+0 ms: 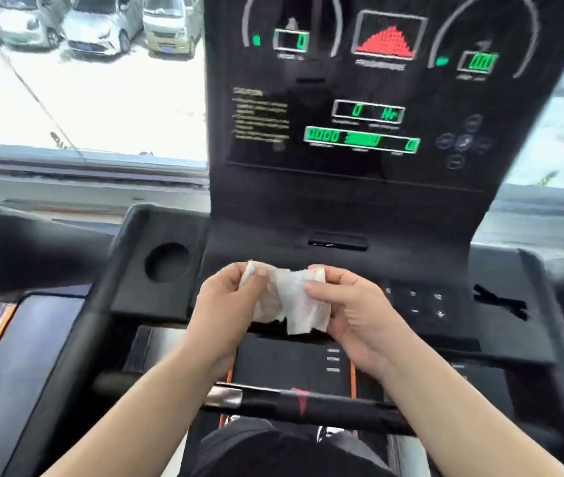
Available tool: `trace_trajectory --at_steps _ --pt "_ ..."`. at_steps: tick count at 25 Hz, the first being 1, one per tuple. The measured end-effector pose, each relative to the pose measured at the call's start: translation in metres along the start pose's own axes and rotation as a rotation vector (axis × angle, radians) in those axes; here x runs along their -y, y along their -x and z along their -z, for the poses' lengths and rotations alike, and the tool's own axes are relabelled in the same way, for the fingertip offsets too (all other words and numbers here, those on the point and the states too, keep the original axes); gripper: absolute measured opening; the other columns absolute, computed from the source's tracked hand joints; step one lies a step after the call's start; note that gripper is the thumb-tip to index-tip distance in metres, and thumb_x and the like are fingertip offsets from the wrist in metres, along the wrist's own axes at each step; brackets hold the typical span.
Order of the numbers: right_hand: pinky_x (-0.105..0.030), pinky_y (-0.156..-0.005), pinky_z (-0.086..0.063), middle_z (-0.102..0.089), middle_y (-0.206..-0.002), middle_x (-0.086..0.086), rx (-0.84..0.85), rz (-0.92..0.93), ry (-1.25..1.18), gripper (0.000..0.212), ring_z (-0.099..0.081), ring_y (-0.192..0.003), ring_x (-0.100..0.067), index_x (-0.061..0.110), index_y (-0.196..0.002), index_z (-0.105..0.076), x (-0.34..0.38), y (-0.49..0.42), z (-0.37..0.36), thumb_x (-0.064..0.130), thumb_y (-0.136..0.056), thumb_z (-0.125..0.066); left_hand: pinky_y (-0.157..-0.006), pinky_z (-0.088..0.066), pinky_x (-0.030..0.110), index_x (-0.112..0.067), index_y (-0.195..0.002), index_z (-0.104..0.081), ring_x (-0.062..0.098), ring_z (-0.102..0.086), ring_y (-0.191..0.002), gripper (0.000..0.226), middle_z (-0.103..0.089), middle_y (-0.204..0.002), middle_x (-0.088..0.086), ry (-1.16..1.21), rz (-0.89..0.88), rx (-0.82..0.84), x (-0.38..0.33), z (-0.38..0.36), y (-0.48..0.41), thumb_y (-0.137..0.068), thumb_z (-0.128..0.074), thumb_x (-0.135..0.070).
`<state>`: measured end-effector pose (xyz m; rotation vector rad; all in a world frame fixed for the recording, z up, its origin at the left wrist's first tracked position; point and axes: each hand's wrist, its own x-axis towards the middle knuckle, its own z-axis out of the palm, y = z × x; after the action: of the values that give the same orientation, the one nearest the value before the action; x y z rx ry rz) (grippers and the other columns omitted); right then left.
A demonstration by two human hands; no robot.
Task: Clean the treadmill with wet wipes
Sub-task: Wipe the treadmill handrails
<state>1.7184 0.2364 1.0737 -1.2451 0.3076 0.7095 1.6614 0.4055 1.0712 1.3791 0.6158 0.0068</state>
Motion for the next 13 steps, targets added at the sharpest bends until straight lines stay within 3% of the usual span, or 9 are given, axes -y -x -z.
trace_trajectory --at_steps 2,5,13 --pt "-0.048 -0.087 -0.056 -0.072 -0.105 -0.026 -0.063 0.023 -0.028 0.03 -0.069 -0.089 -0.033 -0.005 -0.111 -0.068 0.017 0.015 0.038 0.0 -0.082 -0.076 -0.074 -0.059 0.04 -0.009 -0.102 -0.073 0.027 -0.073 -0.086 0.016 -0.077 -0.098 0.015 0.09 0.107 0.1 -0.004 -0.049 0.005 -0.098 -0.065 -0.022" --pt "-0.036 -0.067 -0.06 -0.073 -0.09 -0.02 -0.179 0.055 -0.123 0.012 -0.071 -0.076 -0.029 -0.001 -0.097 -0.07 0.036 0.036 0.102 0.002 -0.086 -0.074 -0.074 -0.058 0.04 -0.005 -0.107 -0.071 0.029 -0.072 -0.084 0.019 -0.075 -0.099 0.018 0.118 0.183 0.193 0.0 -0.128 0.016 -0.095 -0.069 -0.02" --pt "-0.032 -0.064 -0.061 -0.073 -0.102 -0.018 -0.344 0.189 -0.422 0.03 -0.075 -0.083 -0.026 0.0 -0.11 -0.067 0.056 0.08 0.244 0.005 -0.081 -0.073 -0.1 -0.055 0.045 0.001 -0.117 -0.069 0.026 -0.072 -0.101 0.028 -0.072 -0.119 0.021 0.147 0.357 0.27 0.018 -0.26 0.019 -0.103 -0.058 -0.02"
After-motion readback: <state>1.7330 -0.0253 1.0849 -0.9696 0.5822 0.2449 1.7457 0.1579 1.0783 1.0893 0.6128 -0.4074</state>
